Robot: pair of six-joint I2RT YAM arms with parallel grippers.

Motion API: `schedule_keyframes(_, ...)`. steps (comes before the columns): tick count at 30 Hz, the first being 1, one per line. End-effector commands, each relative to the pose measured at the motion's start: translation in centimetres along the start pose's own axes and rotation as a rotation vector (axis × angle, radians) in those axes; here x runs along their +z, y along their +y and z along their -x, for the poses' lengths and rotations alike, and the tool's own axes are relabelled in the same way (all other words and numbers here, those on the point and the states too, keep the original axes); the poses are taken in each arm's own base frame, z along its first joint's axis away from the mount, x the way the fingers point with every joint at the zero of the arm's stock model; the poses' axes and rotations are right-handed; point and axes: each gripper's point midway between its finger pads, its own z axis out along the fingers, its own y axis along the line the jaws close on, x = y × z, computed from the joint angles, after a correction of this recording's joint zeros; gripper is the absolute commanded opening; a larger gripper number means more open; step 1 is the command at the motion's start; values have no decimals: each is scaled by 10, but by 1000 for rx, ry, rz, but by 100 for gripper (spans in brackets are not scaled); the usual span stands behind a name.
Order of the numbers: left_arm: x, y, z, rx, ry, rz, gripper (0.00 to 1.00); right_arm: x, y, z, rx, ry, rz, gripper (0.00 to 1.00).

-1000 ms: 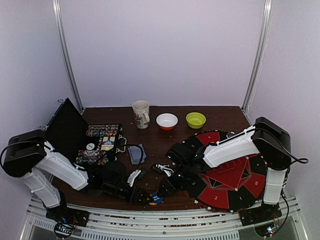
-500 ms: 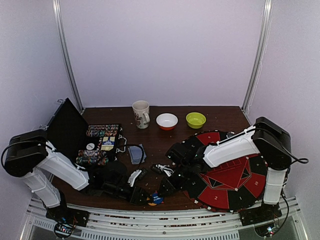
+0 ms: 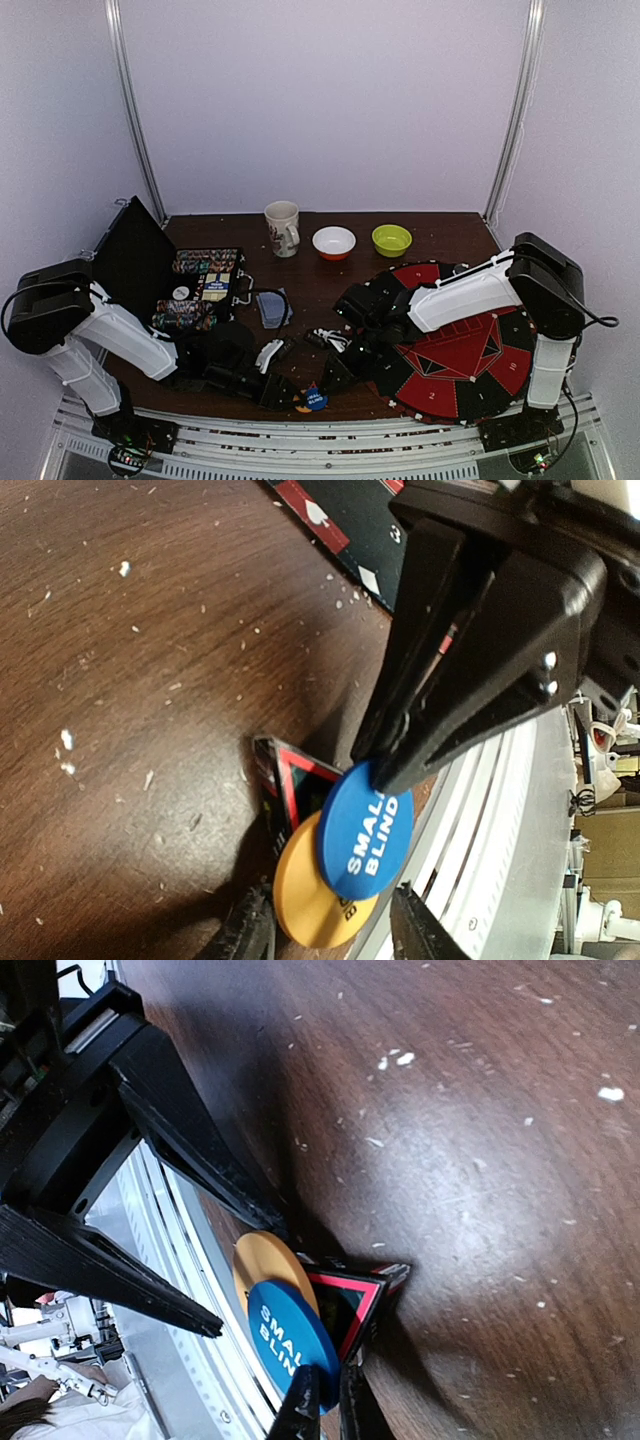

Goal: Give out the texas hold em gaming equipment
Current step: Pick up the small blind button from the center of the board.

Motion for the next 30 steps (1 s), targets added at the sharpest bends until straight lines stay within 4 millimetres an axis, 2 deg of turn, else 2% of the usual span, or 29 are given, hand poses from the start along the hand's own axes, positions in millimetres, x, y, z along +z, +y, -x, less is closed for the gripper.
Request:
schedule_keyframes(1, -1, 13, -16, -9, 53, 57, 42, -7, -28, -15, 64, 36, -94, 0)
schedule_keyframes(9, -2, 12, -11, 16, 48, 67, 44, -24, -22, -6, 91, -3, -31, 0)
schedule_keyframes(21, 1, 12, -5, 45, 56, 93, 45, -43, -2, 12, 109, -61, 114, 0)
schedule_keyframes(30, 2, 13, -2, 73, 70, 116, 45, -57, -5, 22, 126, -92, 133, 0)
